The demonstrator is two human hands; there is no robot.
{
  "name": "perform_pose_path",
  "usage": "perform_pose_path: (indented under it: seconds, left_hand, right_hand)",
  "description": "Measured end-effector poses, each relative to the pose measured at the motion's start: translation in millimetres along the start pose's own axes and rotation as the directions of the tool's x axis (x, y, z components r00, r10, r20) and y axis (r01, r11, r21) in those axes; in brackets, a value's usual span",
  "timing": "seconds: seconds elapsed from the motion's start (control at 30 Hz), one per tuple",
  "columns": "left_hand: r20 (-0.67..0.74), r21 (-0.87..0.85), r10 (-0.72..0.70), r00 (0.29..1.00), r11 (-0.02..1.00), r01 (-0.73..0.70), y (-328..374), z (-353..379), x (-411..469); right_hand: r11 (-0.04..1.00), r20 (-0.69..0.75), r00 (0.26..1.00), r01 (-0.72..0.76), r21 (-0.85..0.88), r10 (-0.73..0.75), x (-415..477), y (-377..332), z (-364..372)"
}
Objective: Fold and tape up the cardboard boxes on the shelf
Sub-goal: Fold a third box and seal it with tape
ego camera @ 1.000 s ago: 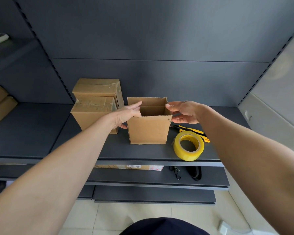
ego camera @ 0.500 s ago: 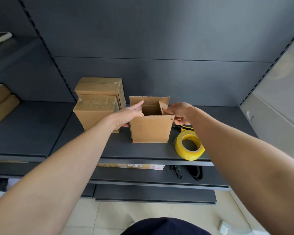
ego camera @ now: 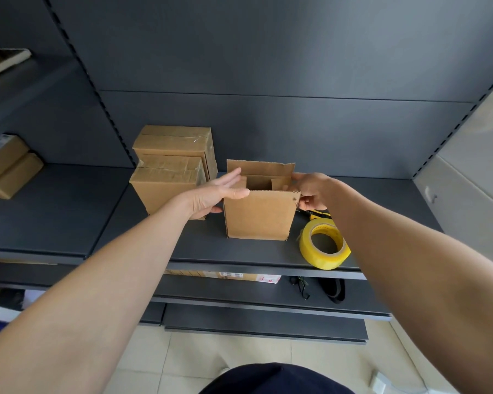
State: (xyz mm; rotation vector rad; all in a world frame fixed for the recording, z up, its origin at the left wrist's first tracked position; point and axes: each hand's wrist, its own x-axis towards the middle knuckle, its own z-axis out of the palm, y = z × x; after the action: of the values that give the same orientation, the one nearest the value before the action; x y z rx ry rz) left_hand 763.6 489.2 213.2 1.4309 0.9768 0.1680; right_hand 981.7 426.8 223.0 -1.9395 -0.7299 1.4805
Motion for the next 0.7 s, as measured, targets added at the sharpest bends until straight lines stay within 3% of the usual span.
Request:
perform_pose_path:
  seconds: [0.2, 0.3, 0.6, 0.7]
  left_hand:
    - [-0.045, 0.021, 0.014, 0.999, 1.000, -0.013, -3, 0, 5]
    - [-0.055, 0.040, 0.020, 0.998, 0.999, -0.018, -5, -1, 8]
    - [-0.260, -0.006, 0.058, 0.964, 0.998, -0.061, -9, 1, 13]
    - [-0.344, 0.049, 0.066, 0.937, 0.997, -0.053, -8, 6, 15]
  right_hand:
    - [0.975, -0.040, 0.989, 0.149, 0.164, -0.145, 1, -2, -7]
    - [0.949, -0.016, 0.991, 0.129, 0.287, -0.130, -2, -6, -9]
    - [0.952, -0.041, 0.995, 0.103, 0.288, -0.095, 0, -8, -1]
    - [0.948, -0.069, 0.995, 0.091, 0.304, -0.074, -2, -9, 3]
